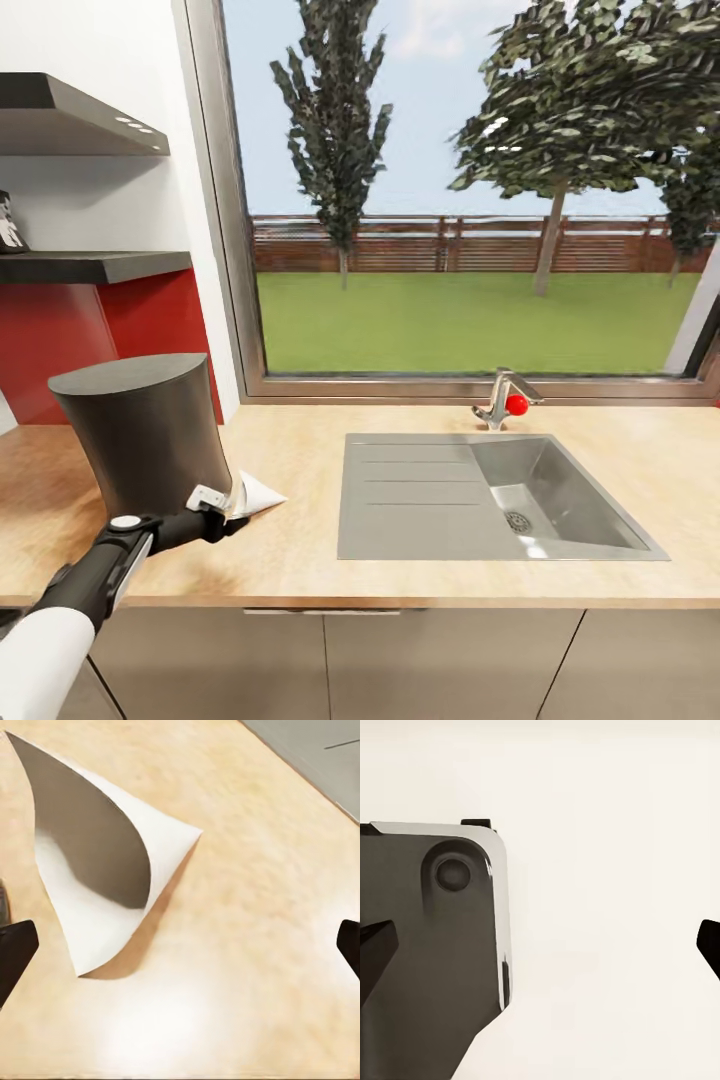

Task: Set up a coffee station on the kitchen countertop: keep the coffee maker on the countertop, move the bottle of coffee from the kitchen shelf to the counter next to the coffee maker, place a paper coffee filter on top of the coffee maker, put the saucer next to the coffee maker with the coffee cup on the saucer, and place the electric kettle next to the coffee maker.

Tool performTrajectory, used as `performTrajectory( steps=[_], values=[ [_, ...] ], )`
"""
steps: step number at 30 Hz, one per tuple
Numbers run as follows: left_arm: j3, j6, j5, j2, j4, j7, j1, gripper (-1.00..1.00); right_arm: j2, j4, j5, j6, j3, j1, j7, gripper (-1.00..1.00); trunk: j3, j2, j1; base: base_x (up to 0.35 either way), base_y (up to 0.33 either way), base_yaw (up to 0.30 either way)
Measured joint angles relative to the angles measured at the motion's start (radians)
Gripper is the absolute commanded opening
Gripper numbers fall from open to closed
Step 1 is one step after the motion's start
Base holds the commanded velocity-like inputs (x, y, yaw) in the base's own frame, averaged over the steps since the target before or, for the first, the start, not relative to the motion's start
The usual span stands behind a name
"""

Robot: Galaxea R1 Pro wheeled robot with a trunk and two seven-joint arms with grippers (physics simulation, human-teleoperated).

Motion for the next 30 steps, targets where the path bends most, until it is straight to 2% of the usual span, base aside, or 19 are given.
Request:
performTrajectory(
  steps=[4,11,26,30],
  values=[
    [-0.001,-0.02,0.002,0.0,-0.002,0.044,0.02,1.0,0.0,0.0,0.0,0.0,0.001,0.0,0.0,1.0,0.0,0.0,0.0,0.006,0.0,0.0],
    [-0.006,-0.079,0.002,-0.005,0.0,0.063,0.025,1.0,0.0,0.0,0.0,0.0,0.0,0.0,0.0,1.0,0.0,0.0,-0.001,0.193,0.0,0.0],
    [-0.008,-0.087,0.002,-0.009,0.002,0.065,0.025,1.0,0.0,0.002,0.0,0.0,0.0,0.0,0.0,1.0,0.0,0.0,0.0,0.051,0.0,-0.001],
    [-0.008,-0.087,0.002,-0.011,0.003,0.065,0.025,1.0,-0.001,0.001,0.0,0.0,-0.001,0.0,0.0,1.0,0.0,0.0,0.0,0.001,0.0,-0.122]
  ],
)
